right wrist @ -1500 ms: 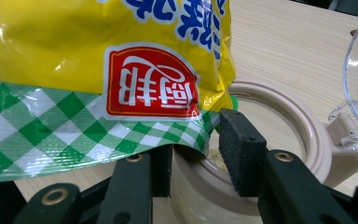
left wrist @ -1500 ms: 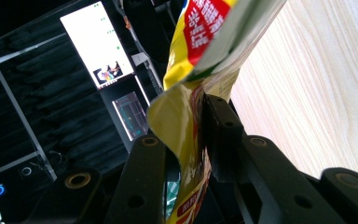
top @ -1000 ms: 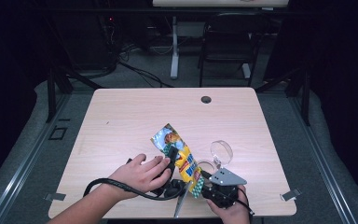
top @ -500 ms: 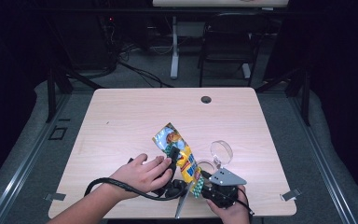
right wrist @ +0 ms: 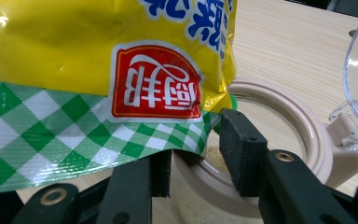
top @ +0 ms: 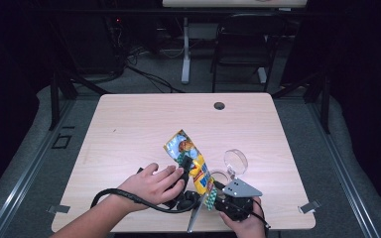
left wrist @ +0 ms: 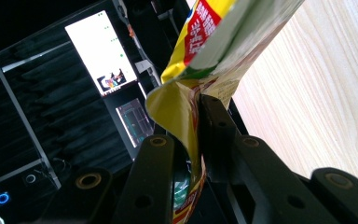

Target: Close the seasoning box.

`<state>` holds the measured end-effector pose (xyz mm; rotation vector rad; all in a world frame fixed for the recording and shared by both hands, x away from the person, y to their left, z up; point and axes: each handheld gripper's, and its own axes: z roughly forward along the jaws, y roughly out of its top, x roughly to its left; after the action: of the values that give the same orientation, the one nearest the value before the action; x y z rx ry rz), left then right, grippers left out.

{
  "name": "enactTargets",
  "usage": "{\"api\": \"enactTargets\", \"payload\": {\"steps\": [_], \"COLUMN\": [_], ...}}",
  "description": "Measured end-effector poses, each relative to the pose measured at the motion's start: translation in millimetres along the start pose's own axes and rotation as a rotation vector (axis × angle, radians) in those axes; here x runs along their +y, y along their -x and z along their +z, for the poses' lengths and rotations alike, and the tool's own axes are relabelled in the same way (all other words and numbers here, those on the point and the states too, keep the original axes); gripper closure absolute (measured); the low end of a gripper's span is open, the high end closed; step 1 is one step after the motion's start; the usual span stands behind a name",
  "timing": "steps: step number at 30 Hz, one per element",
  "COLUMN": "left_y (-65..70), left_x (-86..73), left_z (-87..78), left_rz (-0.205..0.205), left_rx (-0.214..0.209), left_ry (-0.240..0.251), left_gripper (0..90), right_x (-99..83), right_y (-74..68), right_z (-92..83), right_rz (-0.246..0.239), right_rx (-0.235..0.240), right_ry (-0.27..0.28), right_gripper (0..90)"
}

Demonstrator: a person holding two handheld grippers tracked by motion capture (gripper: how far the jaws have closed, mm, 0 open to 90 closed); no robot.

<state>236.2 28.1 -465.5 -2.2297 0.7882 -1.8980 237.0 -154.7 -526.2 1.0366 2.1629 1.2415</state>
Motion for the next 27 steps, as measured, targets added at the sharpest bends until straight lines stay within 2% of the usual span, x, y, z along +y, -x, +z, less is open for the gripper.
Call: {"api": "enactTargets", "payload": {"steps": [1, 2, 7, 11, 13, 26, 27], "left_y": [1.0, 0.6, -0.5, 0.8, -0.2, -1.4, -2.2], "left_x": [-0.3, -0.5, -0.1, 0.0, 0.2, 0.8, 1.1], "left_z": [0.5, 0.5, 0.1, 0.6, 0.0, 0.4, -0.1], "left_rz": [-0.019, -0.02, -0.016, -0.017, -0.015, -0.01, -0.008], "left_rx": [-0.002, -0.005, -0.011, 0.01, -0.003, 0.01, 0.0], "left_ry": [0.013, 0.015, 0.017, 0.025, 0.019, 0.029, 0.023], "left_gripper": [83.3, 83.3, 84.3, 84.7, 84.8, 85.1, 85.2], "right_x": [0.0, 0.0, -0.1, -0.2, -0.2, -0.4, -0.4], "right_y": [0.2, 0.0, 0.0, -0.3, -0.4, -0.8, -0.7], "right_z": [-0.1, 0.0, 0.0, 0.2, 0.3, 0.3, 0.2], "right_rz": [-0.002, 0.001, -0.003, -0.002, -0.003, -0.004, -0.004], "right_rx": [0.0, 0.0, -0.001, -0.003, -0.003, -0.004, -0.004], "right_ry": [-0.002, 0.0, -0.001, 0.001, 0.001, 0.002, 0.001], "right_gripper": [64.9, 64.9, 64.8, 64.8, 64.7, 64.7, 64.7]}}
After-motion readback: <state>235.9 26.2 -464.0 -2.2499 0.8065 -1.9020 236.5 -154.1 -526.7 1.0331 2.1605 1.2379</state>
